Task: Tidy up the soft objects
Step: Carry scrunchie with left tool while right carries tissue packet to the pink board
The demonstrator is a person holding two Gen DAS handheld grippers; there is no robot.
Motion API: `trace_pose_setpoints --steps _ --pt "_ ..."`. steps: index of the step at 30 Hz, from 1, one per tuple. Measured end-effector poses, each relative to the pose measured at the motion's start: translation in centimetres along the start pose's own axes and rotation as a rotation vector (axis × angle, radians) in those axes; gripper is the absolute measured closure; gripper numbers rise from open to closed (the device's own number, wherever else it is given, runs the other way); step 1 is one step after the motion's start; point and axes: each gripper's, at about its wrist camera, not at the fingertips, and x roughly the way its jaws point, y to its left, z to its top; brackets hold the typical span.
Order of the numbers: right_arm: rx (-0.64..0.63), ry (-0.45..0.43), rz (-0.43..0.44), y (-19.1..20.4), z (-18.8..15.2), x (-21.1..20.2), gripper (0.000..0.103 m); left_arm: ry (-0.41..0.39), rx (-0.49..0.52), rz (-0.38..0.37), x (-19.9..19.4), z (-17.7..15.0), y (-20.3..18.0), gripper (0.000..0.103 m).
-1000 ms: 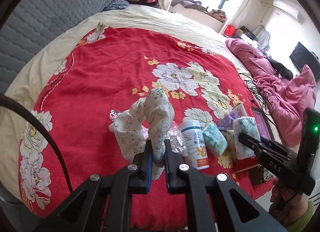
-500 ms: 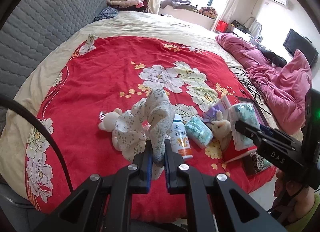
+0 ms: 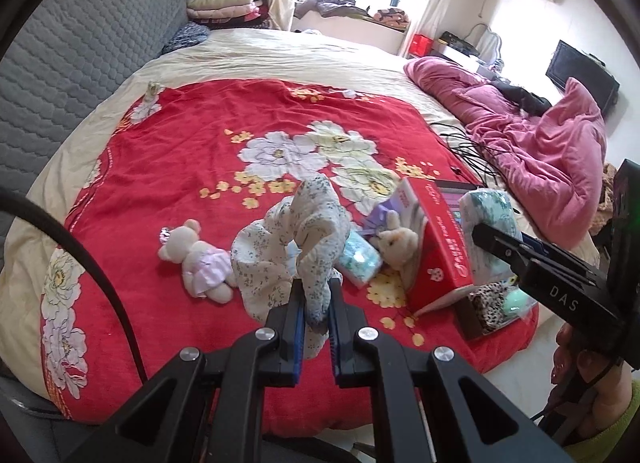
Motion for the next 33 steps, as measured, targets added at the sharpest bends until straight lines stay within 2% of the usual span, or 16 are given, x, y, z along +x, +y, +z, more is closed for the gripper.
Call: trace_pose_setpoints --steps 9,17,26,33 --pt "0.068 -0.032 -0.044 -4.3 -0.6 -2.2 0.063 0.011 0.091 -0.068 1.0 0.5 -5.4 0.093" --pt "0.169 -0.049 -0.116 -10.4 -1.6 -4.0 0.063 0.044 0.181 -0.142 2.8 0.4 -11.2 0.093" --pt "0.293 -0.055 -0.199 -17.7 -3.6 -5.7 0.063 0.107 0.292 -0.215 5.9 -0.8 -17.5 0.093" --pt "0.339 -0.049 -0.22 -20.6 -4.9 -6.1 0.063 0.173 0.354 -0.254 8.5 -1.7 -21.3 0.093"
